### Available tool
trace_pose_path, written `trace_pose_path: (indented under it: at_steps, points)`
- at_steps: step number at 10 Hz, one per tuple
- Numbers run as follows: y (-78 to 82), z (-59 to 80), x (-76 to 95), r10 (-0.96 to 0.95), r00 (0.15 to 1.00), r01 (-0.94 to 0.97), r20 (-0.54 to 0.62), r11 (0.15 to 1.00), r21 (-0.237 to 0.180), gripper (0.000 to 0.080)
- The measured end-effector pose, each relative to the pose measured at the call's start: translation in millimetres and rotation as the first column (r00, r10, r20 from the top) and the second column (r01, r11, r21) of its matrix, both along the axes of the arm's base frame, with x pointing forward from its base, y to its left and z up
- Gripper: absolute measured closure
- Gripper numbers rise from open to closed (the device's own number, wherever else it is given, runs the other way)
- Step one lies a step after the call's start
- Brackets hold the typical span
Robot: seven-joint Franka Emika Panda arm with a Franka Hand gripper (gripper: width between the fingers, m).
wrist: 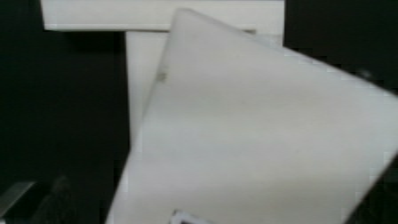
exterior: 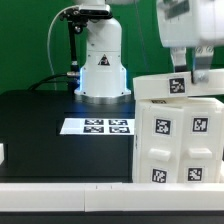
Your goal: Assemble cabinet
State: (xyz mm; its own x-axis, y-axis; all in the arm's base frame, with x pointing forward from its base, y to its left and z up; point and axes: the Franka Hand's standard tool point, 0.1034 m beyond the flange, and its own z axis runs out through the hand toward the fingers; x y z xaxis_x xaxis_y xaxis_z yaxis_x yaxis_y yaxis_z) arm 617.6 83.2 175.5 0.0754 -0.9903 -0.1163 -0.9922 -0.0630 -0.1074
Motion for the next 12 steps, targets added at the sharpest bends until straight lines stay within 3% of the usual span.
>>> trace_pose_path:
  at_steps: [3,6,7,8,10,12]
  points:
    - [13.1,15.6,-6.1,0.283,0.959,-0.282,0.02,0.959,-0.022,0.0004]
    - [11.4,13.7,-5.2,0.528,0.849,-0.525,0.034,0.849,-0.064,0.0004]
    - [13.3,16.5,0.2,0.716,0.697,-0.709,0.036,0.696,-0.11,0.0004]
    - [17.4,20.2,4.9,0.83,0.556,-0.821,0.037,0.555,-0.13,0.0004]
    - [21.8,17.9,3.7,0.954,0.301,-0.946,0.015,0.3,-0.119,0.0004]
    - [20.6,17.3,4.3,0.974,0.228,-0.965,0.014,0.228,-0.131,0.0004]
